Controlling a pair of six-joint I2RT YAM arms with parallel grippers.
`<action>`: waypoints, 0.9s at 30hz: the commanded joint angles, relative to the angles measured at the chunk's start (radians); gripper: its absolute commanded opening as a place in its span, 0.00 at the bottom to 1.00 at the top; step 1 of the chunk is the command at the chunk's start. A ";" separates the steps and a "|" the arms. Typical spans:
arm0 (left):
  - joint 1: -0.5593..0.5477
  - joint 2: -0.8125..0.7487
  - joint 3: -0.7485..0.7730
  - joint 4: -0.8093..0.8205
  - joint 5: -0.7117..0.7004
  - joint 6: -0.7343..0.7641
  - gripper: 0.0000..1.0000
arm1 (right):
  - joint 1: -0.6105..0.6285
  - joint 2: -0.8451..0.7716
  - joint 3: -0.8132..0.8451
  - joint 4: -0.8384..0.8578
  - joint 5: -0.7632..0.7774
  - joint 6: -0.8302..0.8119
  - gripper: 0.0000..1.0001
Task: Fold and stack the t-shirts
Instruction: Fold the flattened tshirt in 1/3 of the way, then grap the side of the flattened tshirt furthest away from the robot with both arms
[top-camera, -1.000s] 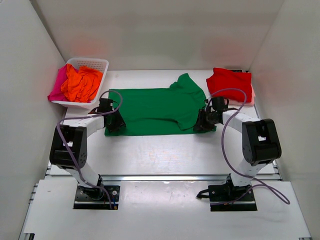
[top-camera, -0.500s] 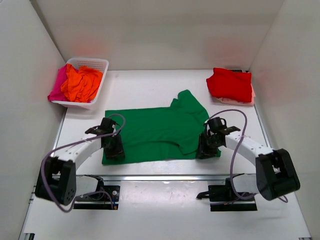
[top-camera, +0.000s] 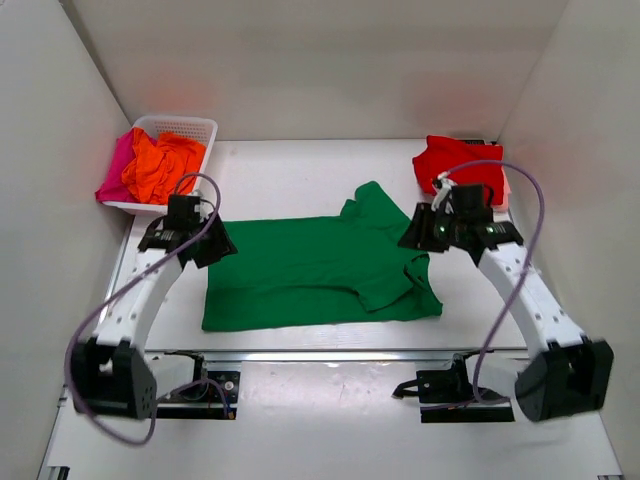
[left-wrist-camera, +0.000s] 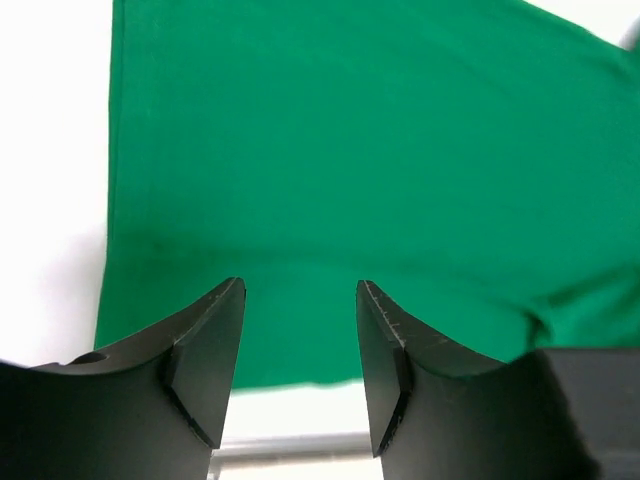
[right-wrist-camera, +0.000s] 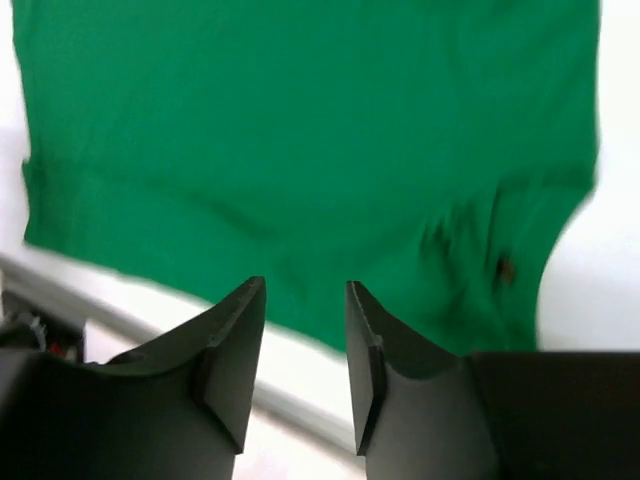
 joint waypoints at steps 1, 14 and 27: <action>0.035 0.153 0.015 0.144 -0.052 -0.004 0.59 | -0.010 0.158 0.080 0.225 0.041 -0.075 0.37; 0.097 0.527 0.211 0.368 -0.202 0.066 0.65 | -0.056 0.882 0.697 0.225 0.129 -0.185 0.57; 0.126 0.834 0.418 0.364 -0.251 0.088 0.63 | -0.053 1.178 1.072 0.089 0.141 -0.179 0.65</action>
